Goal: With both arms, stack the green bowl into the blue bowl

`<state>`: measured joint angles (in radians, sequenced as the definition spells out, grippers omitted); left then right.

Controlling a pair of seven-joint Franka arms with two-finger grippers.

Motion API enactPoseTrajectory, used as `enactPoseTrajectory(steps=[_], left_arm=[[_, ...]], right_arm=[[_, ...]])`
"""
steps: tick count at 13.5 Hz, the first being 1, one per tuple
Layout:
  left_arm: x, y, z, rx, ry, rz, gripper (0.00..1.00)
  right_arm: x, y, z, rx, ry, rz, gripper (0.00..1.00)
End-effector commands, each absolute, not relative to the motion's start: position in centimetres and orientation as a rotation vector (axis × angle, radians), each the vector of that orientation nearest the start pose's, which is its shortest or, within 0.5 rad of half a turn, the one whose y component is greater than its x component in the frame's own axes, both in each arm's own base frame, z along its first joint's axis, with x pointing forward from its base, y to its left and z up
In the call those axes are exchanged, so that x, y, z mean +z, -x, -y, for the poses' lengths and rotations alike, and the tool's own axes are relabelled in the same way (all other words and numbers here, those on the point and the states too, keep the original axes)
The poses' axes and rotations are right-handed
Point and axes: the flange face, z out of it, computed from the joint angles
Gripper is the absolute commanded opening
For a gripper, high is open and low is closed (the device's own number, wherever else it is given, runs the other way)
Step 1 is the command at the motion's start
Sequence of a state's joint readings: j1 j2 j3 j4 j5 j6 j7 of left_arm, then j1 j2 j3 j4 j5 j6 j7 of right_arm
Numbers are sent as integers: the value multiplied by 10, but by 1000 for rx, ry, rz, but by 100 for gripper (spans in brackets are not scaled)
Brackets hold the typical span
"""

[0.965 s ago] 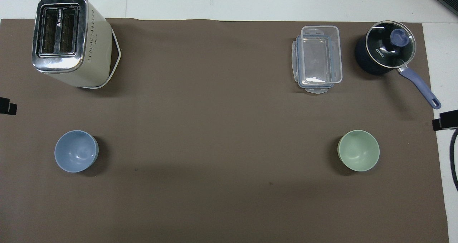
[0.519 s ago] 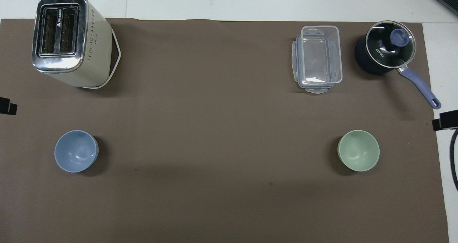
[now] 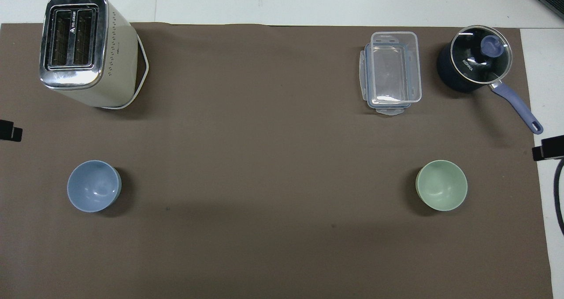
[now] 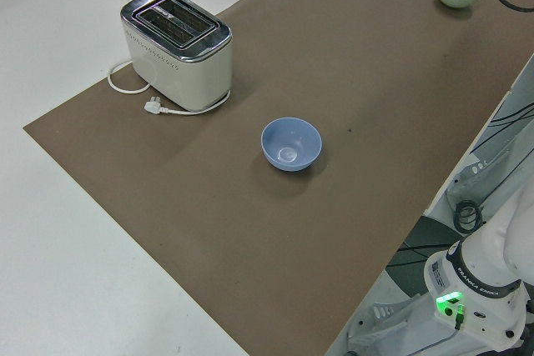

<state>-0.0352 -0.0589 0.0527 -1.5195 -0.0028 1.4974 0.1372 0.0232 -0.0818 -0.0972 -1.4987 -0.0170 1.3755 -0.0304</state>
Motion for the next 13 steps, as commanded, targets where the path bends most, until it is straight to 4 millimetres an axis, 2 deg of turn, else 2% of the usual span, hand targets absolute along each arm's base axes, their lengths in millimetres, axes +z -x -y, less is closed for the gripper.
enactPoseTrajectory(steps=[1,4,13], left_arm=[[678,-525,-9,-65,3136,-210,100],[677,-525,-10,-63,3136,-210,100],[669,-517,-13,-49,3141,-235,100]], right_arm=[[683,-500,44,47,3144,-70,100],[679,-491,43,61,3133,-79,100],[679,-492,43,62,3149,-64,100]])
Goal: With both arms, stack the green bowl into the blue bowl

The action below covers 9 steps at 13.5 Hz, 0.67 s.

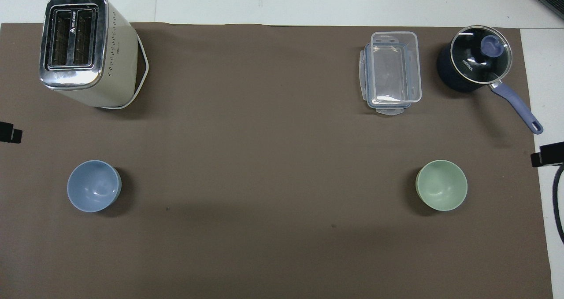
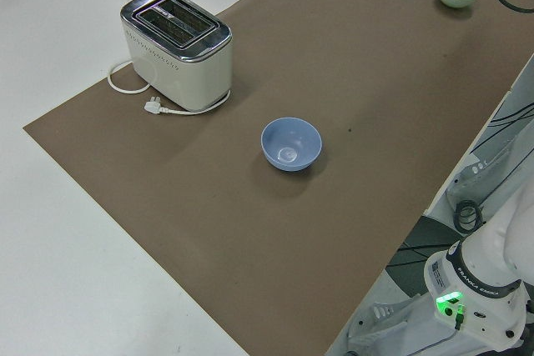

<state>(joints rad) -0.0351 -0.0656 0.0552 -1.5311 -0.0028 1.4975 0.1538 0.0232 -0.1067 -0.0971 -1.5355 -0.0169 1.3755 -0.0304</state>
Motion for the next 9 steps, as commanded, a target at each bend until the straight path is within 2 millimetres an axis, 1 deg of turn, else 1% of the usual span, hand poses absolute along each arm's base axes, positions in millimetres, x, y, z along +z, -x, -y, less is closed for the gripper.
enactPoseTrajectory(steps=[1,2,3,4,6,9], left_arm=[[664,-516,-13,-35,3142,-237,100],[662,-514,-12,-36,3150,-239,100],[654,-511,-15,-33,3157,-247,100],[647,-506,-21,-32,3155,-290,100],[628,-499,-34,-33,3159,-309,100],[594,-499,-63,-40,3187,-352,100]], right_arm=[[679,-492,43,62,3147,-66,100],[679,-492,43,62,3149,-69,100],[679,-492,43,62,3149,-74,100],[680,-494,43,60,3148,-71,100],[683,-504,42,62,3153,-71,100],[681,-503,41,65,3159,-72,100]])
